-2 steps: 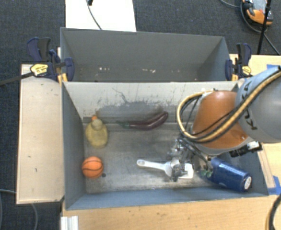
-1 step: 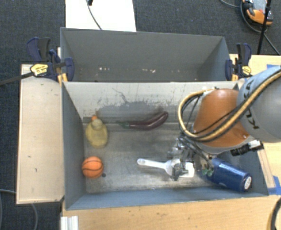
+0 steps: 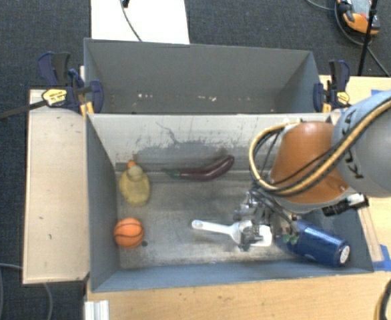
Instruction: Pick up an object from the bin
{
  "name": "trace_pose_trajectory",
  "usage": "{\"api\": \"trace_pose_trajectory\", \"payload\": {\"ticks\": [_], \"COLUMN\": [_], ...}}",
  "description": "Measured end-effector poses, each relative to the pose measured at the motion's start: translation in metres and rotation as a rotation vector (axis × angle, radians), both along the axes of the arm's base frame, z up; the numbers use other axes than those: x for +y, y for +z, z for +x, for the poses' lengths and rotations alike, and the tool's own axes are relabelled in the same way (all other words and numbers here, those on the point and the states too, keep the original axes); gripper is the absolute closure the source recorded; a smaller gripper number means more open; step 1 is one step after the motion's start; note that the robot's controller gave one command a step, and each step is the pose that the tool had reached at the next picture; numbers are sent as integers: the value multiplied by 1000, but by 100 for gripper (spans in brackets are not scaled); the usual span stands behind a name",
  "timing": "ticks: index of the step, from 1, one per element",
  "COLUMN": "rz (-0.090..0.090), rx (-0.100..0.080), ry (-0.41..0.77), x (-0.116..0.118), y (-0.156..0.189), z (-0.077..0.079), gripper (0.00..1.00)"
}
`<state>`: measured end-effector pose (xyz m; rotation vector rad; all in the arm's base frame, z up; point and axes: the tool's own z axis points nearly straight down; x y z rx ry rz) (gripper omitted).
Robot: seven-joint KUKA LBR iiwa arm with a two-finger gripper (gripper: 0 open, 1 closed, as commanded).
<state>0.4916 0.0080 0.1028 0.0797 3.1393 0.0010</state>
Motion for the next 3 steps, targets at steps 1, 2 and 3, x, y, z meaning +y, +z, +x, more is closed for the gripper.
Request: {"api": "trace_pose_trajectory", "payload": {"ticks": [1,2,3], "rz": [0,0,0], "rx": [6,3,2], "ry": [0,-2,-3], "x": [0,0,0], "y": [13,32,49], "z": [-1,-1,0], "gripper": [100,100,100]}}
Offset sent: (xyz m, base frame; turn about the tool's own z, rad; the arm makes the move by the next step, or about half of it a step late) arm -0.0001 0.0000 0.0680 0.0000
